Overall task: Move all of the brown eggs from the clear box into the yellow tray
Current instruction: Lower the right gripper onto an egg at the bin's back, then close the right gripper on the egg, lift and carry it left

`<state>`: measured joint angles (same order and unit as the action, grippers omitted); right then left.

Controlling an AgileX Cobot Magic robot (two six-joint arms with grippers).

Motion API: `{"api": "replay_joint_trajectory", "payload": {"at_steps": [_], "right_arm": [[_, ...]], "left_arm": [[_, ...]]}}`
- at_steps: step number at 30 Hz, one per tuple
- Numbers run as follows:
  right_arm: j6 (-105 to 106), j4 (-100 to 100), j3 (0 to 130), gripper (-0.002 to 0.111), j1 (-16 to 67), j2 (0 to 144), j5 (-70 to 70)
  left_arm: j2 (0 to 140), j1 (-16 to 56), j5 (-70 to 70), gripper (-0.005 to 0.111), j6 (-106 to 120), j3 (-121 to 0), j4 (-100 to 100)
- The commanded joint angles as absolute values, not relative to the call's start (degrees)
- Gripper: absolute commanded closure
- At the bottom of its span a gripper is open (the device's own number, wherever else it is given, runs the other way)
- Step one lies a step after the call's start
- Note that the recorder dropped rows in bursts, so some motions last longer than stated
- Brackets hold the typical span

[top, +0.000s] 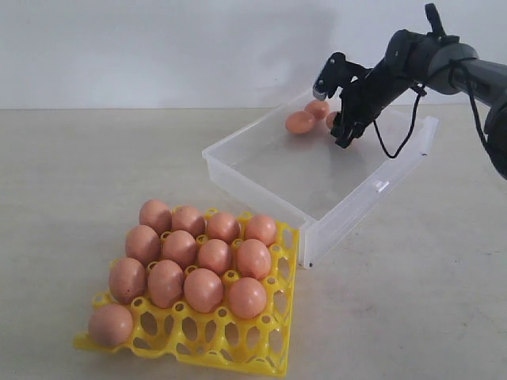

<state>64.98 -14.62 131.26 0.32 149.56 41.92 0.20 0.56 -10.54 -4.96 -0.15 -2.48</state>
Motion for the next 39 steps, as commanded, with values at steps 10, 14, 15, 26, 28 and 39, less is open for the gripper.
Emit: {"api": "replay_joint_trajectory", "payload": {"at_steps": [10,14,15,26,28,39], "right_arm": [[41.0,-13.9,131.6,0.108,-0.6,146.4,47.6],[35.1,-15.2,131.6,0.109,-0.6,142.9,53.0],[34.5,-16.5,131.6,0.109,-0.6,142.2,53.5],[36.7,-32.1,114.0,0.109,1.3,129.3,54.4],[35.6,-32.5,103.7,0.109,1.9,123.2,43.8],[27.5,-36.8,43.1,0.109,23.6,89.1,-23.6]], "left_arm": [[0.0,0.2,-10.3,0.103,-4.9,0.0,-2.4],[0.0,0.2,-10.3,0.103,-4.9,0.0,-2.4],[0.0,0.2,-10.3,0.103,-4.9,0.0,-2.4],[0.0,0.2,-10.3,0.103,-4.9,0.0,-2.4],[0.0,0.2,-10.3,0.103,-4.9,0.0,-2.4],[0.0,0.2,-10.3,0.103,-4.9,0.0,-2.4]]}}
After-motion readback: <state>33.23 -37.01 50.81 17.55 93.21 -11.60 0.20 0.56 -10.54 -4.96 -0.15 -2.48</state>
